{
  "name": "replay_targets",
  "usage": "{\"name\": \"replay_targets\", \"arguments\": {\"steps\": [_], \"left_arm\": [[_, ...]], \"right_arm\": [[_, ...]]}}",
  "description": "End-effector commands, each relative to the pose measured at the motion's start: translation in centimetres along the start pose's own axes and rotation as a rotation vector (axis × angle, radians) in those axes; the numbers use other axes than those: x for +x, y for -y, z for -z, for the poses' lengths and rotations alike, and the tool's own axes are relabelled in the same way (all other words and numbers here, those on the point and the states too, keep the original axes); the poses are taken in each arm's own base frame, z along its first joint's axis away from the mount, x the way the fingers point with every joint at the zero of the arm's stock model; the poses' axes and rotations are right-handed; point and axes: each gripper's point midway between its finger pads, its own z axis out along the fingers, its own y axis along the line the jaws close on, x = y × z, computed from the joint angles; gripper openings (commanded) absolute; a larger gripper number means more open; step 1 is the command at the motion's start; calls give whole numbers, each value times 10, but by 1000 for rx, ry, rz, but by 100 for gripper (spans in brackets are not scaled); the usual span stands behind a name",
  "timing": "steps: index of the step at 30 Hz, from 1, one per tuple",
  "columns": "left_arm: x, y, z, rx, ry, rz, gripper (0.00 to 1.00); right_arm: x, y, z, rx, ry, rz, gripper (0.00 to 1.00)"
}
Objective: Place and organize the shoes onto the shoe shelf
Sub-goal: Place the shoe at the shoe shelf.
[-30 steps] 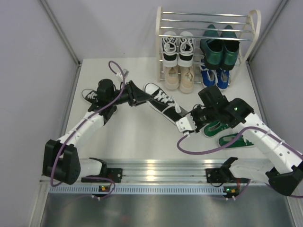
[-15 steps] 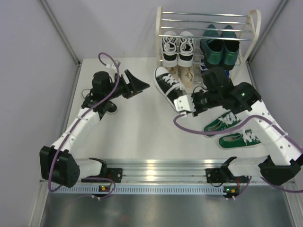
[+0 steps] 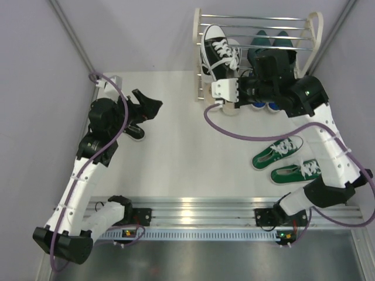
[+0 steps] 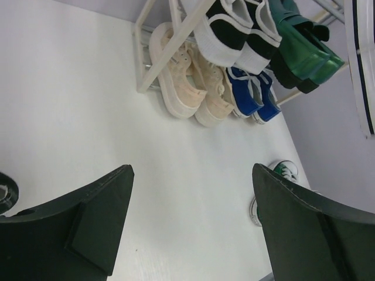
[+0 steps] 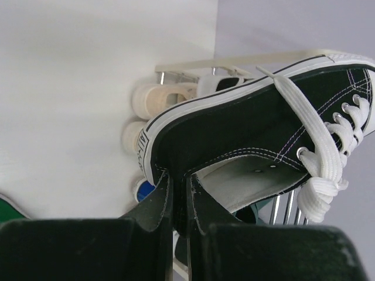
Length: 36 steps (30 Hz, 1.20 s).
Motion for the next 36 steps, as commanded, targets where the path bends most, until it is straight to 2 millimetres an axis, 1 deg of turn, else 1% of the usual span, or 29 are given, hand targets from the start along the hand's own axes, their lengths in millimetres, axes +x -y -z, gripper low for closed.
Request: {"name": "replay_targets", "arguments": {"steps": [1,2,3,4,5,6,7,8,9,10,11,13,15,17,18,21,27,28,31,33,36], "left_arm": [[15,-24,9,-82,-7,-25,87],[18,-25,11,-85,-7,-17,87],[18,-24,15,-83,2,-16,87],[23,-28,16,-89,-6,-12,87],[25,-29,18,-90,-4,-9,87],[25,-28,21,-89,4,-9,87],[24,-29,24,-91,12,-7,87],[29,-32,24,-99,6,-4,87],[27,-30,28,-93,17,-3,87],[29,-32,29,-96,19,-2,87],[31,-34,30,-102,18,1,87],[31,-34,33,-102,23,3,87],[33,-35,34,-106,24,5,88],[35,-37,33,-111,22,8,87],[38,-39,33,-114,15,8,88],[41,-40,32,-115,7,12,88],[41,-40,35,-111,15,15,88],[41,-40,35,-110,14,15,88],[42,-40,36,-111,16,20,88],[41,-39,38,-109,23,20,88],[41,-40,38,-112,24,27,88]], "right_arm": [[14,82,-8,260,-91,13,0],[18,91,-12,279,-99,-2,0],[16,107,-5,329,-96,-6,0],[23,119,-19,348,-111,-13,0],[21,133,-14,393,-109,-7,0],[26,142,-14,424,-135,-5,0],[29,149,-26,435,-143,-4,0],[29,161,-24,481,-138,-2,0],[29,170,-22,511,-143,8,0],[32,174,-27,519,-152,15,0],[31,181,-27,547,-148,26,0],[33,185,-33,554,-148,35,0],[33,190,-35,568,-136,36,0],[33,191,-39,569,-130,36,0],[31,194,-40,582,-122,44,0],[32,201,-46,604,-120,45,1],[37,205,-60,612,-114,41,2],[40,206,-64,612,-116,40,4],[43,207,-68,608,-115,40,7],[44,207,-70,607,-117,38,8],[48,207,-72,610,-119,24,13]]}}
